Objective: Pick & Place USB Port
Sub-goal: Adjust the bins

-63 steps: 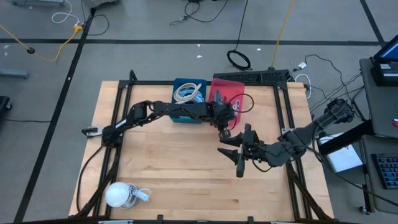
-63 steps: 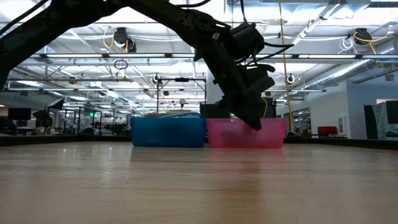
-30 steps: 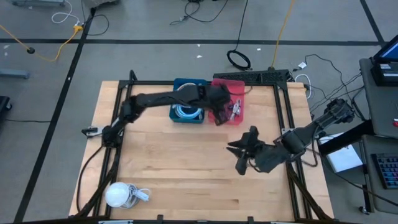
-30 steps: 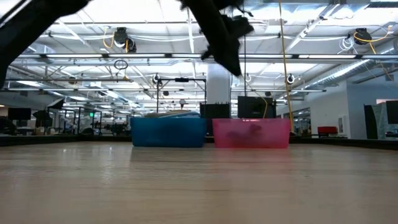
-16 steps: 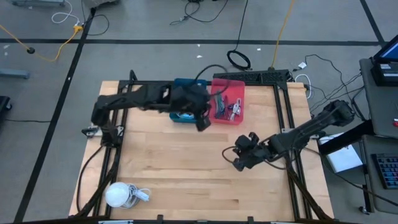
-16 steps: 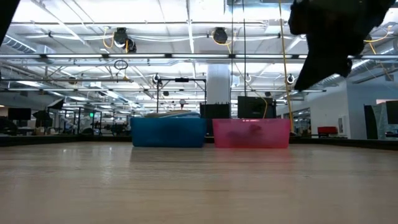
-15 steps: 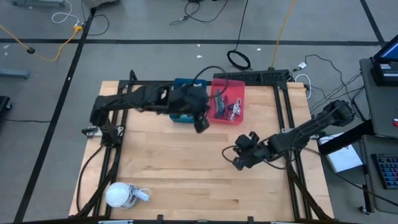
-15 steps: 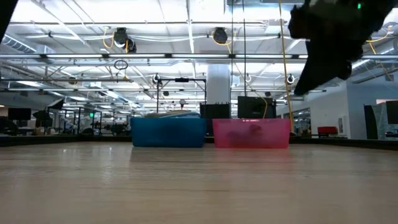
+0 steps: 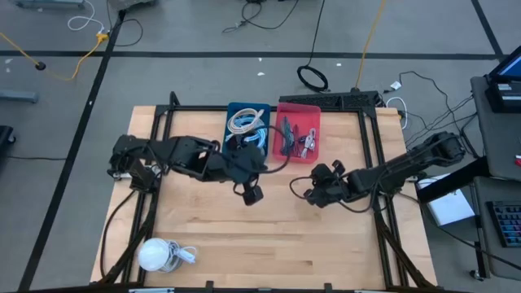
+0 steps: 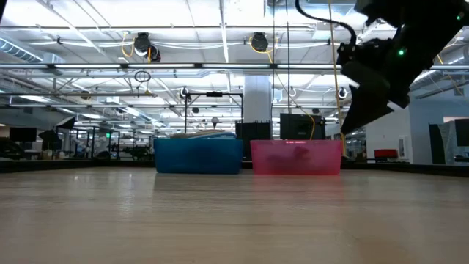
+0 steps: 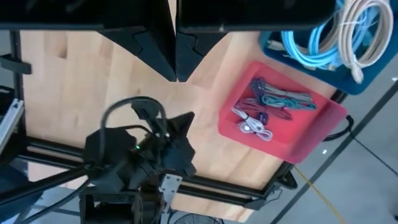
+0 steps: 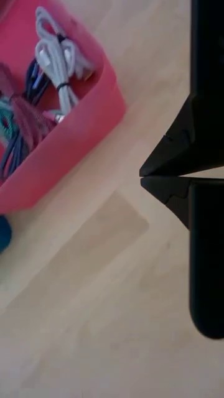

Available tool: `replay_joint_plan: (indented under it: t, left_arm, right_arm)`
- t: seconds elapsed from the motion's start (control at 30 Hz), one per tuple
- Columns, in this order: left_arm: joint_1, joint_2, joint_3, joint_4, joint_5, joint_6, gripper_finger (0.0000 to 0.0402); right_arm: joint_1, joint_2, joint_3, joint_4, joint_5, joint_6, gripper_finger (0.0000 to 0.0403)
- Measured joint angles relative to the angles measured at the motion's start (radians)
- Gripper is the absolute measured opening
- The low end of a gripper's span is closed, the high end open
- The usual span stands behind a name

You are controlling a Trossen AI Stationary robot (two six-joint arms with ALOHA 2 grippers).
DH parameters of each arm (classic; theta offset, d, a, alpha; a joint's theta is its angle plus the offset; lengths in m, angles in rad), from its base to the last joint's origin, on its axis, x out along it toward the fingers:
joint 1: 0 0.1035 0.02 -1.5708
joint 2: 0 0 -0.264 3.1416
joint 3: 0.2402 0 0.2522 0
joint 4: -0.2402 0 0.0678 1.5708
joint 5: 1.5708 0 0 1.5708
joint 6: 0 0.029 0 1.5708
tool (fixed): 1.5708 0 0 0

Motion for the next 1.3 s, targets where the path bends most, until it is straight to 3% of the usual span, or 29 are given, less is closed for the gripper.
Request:
replay_joint_plan:
  t: [0.17, 0.67, 1.3]
  left_arm:
    - [-0.03, 0.0, -0.001, -0.036, -0.045, -0.022, 0.0]
    - [-0.067, 0.001, -0.001, -0.087, -0.076, -0.065, 0.0]
    - [-0.083, 0.001, -0.001, -0.135, -0.096, -0.127, 0.0]
  right_arm:
    - [-0.047, 0.0, -0.029, 0.004, 0.0, -0.003, 0.0]
    - [-0.226, 0.0, -0.036, 0.125, -0.027, -0.213, 0.0]
    - [-0.318, 0.0, -0.036, 0.124, 0.03, -0.311, 0.0]
